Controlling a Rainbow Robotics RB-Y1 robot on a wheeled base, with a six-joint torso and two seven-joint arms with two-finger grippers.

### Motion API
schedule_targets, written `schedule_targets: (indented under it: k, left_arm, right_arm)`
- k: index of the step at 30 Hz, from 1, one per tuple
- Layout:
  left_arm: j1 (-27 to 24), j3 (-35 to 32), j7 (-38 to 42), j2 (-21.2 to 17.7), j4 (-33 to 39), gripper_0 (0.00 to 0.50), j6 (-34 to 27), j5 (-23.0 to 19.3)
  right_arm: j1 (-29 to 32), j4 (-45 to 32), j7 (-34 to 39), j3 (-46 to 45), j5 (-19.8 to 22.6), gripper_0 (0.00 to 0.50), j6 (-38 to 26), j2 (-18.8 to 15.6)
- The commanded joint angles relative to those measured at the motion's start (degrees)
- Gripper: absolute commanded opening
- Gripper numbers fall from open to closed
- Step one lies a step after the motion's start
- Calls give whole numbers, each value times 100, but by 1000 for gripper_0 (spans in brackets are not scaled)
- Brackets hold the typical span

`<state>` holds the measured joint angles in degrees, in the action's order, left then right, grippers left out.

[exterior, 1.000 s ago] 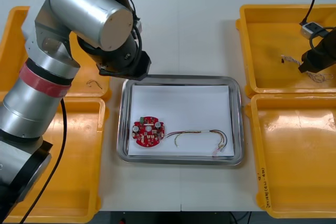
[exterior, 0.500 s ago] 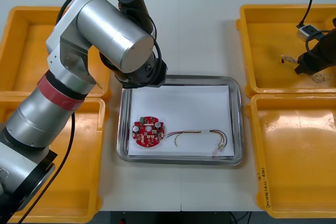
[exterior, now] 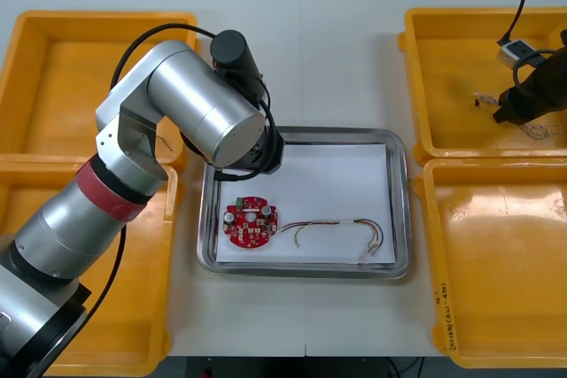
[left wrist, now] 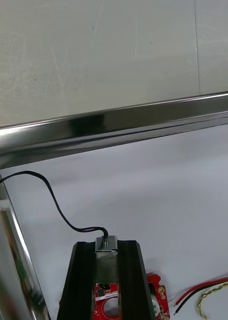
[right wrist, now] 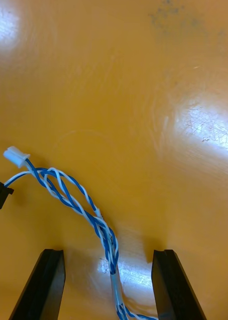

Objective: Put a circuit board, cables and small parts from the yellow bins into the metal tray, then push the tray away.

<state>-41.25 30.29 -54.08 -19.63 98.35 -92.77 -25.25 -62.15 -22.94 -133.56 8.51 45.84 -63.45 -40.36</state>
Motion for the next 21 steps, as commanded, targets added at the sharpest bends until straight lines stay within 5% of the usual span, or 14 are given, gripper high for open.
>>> schedule_targets:
  k: [1, 18, 20, 21]
  left_arm:
    - [30, 170, 293, -138, -9, 0, 189, 81]
    - [21, 285, 293, -182, -334, 6, 549, 143]
    - [21, 285, 293, -182, -334, 100, 549, 125]
    - [21, 276, 302, -182, -334, 327, 549, 108]
  right_arm:
    - [45, -35, -196, 28, 48, 500, 61, 10]
    - [256, -35, -425, 37, 83, 500, 88, -69]
    - [291, -35, -434, 37, 127, 500, 88, -86]
    - [309, -35, -442, 37, 163, 500, 96, -104]
